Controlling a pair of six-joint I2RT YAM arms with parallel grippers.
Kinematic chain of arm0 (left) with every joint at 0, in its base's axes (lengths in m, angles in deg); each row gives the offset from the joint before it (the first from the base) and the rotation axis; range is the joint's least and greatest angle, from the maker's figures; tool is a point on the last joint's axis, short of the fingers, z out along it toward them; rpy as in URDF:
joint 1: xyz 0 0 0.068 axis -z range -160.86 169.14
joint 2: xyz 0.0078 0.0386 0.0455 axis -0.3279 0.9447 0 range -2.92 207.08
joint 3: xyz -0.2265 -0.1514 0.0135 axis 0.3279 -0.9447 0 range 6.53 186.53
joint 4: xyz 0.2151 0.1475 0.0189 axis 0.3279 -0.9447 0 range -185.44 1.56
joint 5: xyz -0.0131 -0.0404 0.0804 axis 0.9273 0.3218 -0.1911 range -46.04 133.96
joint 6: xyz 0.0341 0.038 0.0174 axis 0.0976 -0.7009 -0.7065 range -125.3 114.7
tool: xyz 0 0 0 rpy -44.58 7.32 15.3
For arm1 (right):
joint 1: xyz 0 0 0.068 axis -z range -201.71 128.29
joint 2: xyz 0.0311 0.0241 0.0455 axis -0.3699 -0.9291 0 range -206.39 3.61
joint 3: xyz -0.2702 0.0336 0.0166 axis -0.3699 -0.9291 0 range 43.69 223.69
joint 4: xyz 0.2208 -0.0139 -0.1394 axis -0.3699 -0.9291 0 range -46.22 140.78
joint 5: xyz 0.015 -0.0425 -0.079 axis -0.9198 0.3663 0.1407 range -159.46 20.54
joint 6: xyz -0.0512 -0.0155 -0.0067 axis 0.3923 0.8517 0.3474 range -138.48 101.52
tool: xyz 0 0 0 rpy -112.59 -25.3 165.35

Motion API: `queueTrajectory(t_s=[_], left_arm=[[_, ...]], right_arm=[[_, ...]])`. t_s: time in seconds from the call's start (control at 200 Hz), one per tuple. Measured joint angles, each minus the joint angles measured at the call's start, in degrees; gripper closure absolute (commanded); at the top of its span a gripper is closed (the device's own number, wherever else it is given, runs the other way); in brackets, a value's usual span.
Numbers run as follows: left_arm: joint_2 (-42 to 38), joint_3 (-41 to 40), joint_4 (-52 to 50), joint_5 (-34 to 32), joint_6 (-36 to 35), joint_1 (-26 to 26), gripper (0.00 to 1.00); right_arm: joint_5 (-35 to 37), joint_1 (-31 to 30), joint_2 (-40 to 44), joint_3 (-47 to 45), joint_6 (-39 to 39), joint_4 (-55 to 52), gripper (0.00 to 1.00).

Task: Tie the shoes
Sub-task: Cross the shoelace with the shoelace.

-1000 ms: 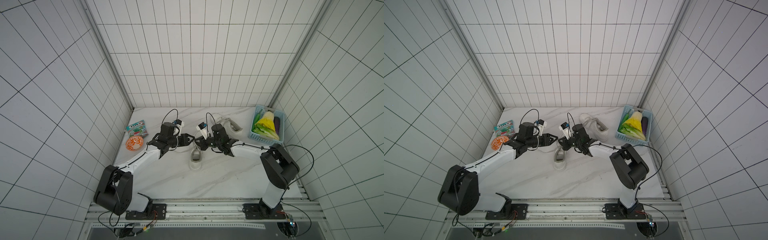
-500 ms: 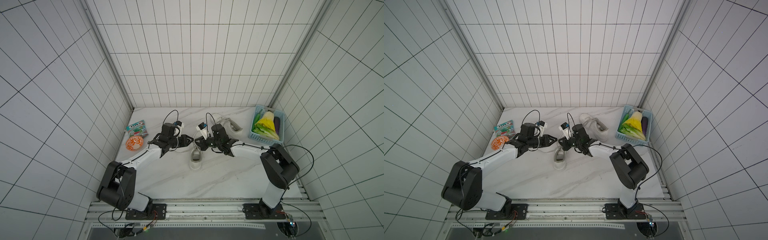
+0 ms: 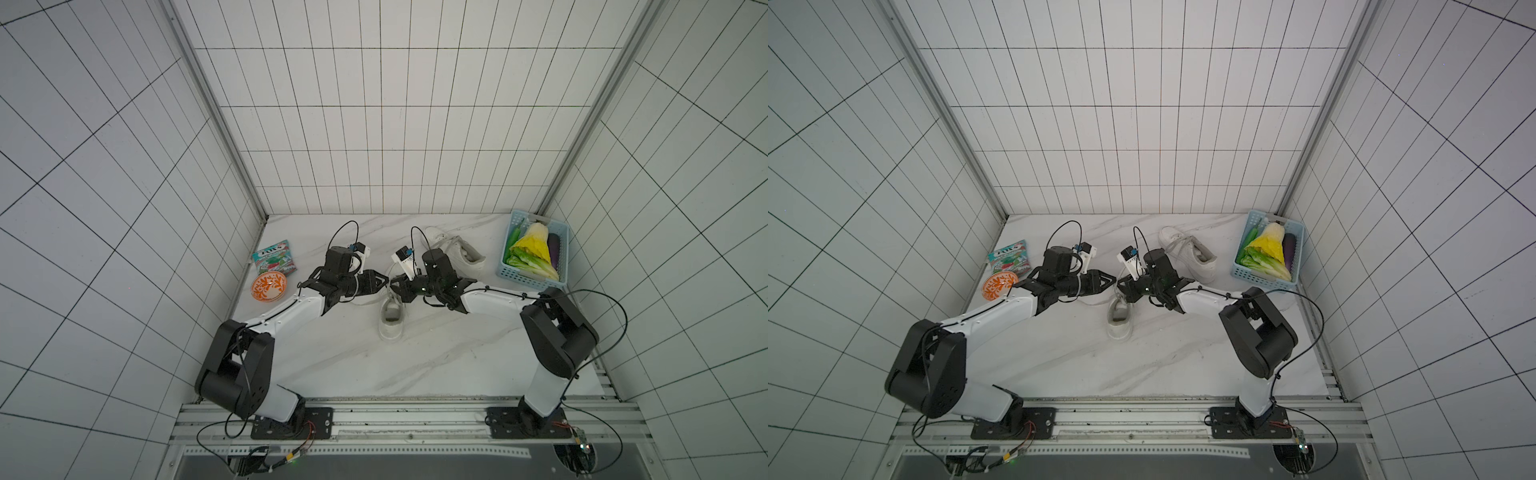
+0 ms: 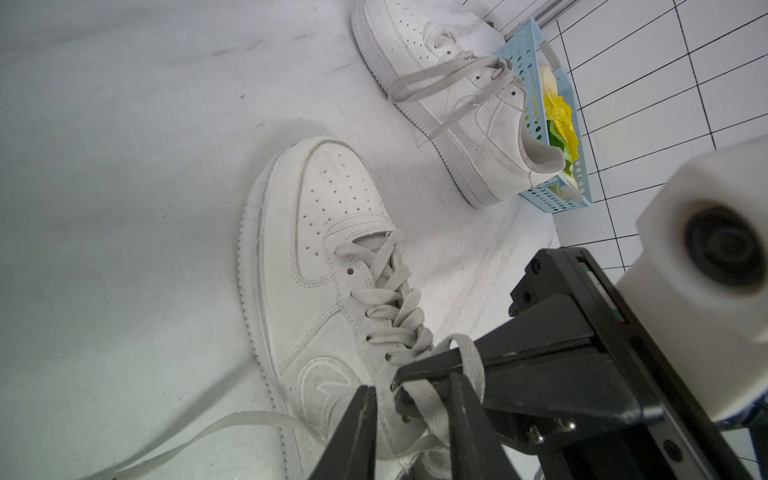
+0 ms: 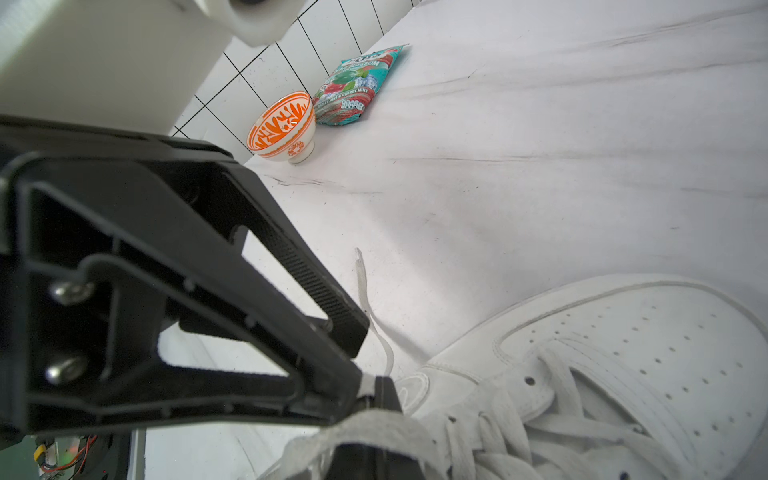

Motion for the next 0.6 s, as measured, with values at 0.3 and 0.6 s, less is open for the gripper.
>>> queueTrajectory(t_s=[0.3, 0.6], left_arm=[[1.38, 0.35, 1.18, -0.42, 0.39, 0.92, 0.73], [1.38, 0.31, 2.82, 1.53, 3.34, 0.96, 0.76]], right_arm=[[-0.55, -0.26, 0.00, -0.02, -0.02, -1.05, 1.00], [-0.83, -0.26, 0.00, -1.64, -0.26, 2.56, 1.00]])
